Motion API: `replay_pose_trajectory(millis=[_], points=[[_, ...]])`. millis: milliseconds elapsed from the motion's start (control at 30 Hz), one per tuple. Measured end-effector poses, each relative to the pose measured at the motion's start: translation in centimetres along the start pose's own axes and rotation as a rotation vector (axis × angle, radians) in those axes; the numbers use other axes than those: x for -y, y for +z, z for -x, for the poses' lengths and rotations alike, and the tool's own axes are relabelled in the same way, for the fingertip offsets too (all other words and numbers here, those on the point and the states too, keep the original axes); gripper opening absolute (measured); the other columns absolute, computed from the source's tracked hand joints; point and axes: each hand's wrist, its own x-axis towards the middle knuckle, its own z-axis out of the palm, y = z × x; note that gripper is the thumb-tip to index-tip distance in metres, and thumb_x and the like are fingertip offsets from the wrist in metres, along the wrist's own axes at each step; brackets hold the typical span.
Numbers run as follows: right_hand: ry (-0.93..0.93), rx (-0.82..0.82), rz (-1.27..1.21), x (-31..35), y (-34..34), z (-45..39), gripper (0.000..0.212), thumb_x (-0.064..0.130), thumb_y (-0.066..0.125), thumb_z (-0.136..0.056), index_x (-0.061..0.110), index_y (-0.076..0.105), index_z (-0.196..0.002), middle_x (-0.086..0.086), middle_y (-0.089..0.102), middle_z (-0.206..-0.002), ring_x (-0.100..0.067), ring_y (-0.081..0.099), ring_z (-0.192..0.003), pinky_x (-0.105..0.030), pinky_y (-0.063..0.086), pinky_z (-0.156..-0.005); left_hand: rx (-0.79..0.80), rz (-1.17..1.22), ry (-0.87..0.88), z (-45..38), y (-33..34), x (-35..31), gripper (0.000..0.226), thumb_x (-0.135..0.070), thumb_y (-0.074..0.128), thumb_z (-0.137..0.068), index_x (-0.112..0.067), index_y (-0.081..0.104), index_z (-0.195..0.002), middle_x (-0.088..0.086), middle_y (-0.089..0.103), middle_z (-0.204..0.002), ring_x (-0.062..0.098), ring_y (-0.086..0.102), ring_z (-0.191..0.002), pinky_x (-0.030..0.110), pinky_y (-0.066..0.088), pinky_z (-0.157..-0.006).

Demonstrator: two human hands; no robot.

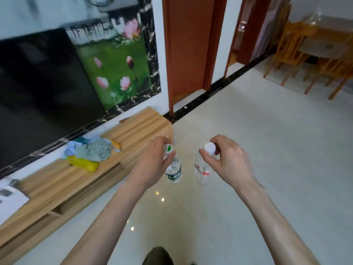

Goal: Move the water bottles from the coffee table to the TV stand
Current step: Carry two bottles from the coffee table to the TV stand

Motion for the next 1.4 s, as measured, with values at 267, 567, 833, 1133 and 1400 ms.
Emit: replay_pose_trajectory(millis=[267, 567, 833, 1133, 1400], points=[[-0.236, 0.055, 0.026, 2.2, 6.2, -13.1, 0.026, 0.059, 0.06, -0.092, 0.034, 0.053, -0.093, 0.016, 0.054, -0.082, -0.007, 0.049, -0.075, -0.021, 0.038, -0.055, -0.095, -0.122, -0.125, -5.7, -1.4, 8.9, 0.026, -0.048, 0.05, -0.102, -0.024, 0.049, -0.114, -0.007, 0.052, -0.104, 0.015, 0.049, -0.096, 0.035, 0.046, -0.082], [-0.279, 0.127, 0.004, 6.3, 13.1, -26.2, 0.032, 0.067, 0.058, -0.089, 0.037, 0.048, -0.088, 0.015, 0.054, -0.076, -0.006, 0.051, -0.07, -0.016, 0.029, -0.053, -0.16, -0.145, -0.227, -14.2, -4.6, 18.8, 0.023, -0.05, 0.054, -0.101, -0.029, 0.047, -0.107, -0.009, 0.052, -0.099, 0.014, 0.049, -0.09, 0.03, 0.039, -0.077], [-0.32, 0.185, -0.022, 8.6, 19.0, -35.9, 0.032, 0.06, 0.061, -0.091, 0.03, 0.053, -0.096, 0.012, 0.058, -0.087, -0.011, 0.055, -0.079, -0.031, 0.048, -0.06, -0.19, -0.158, -0.287, -21.9, -6.1, 25.7, 0.024, -0.052, 0.054, -0.101, -0.029, 0.047, -0.107, -0.008, 0.055, -0.098, 0.014, 0.05, -0.088, 0.029, 0.037, -0.074], [-0.398, 0.23, -0.092, 8.8, 24.6, -46.7, 0.03, 0.056, 0.064, -0.09, 0.029, 0.052, -0.093, 0.012, 0.058, -0.085, -0.01, 0.054, -0.076, -0.026, 0.042, -0.056, -0.204, -0.208, -0.381, -30.0, -5.2, 31.4, 0.027, -0.053, 0.051, -0.101, -0.027, 0.047, -0.101, -0.006, 0.054, -0.094, 0.017, 0.049, -0.085, 0.034, 0.037, -0.069], [-0.441, 0.387, -0.167, 7.6, 29.6, -57.2, 0.029, 0.055, 0.065, -0.091, 0.029, 0.053, -0.097, 0.011, 0.061, -0.094, -0.012, 0.059, -0.084, -0.035, 0.053, -0.066, -0.213, -0.234, -0.485, -38.7, -3.9, 35.5, 0.024, -0.049, 0.058, -0.1, -0.028, 0.048, -0.103, -0.008, 0.053, -0.093, 0.015, 0.047, -0.085, 0.033, 0.036, -0.071]])
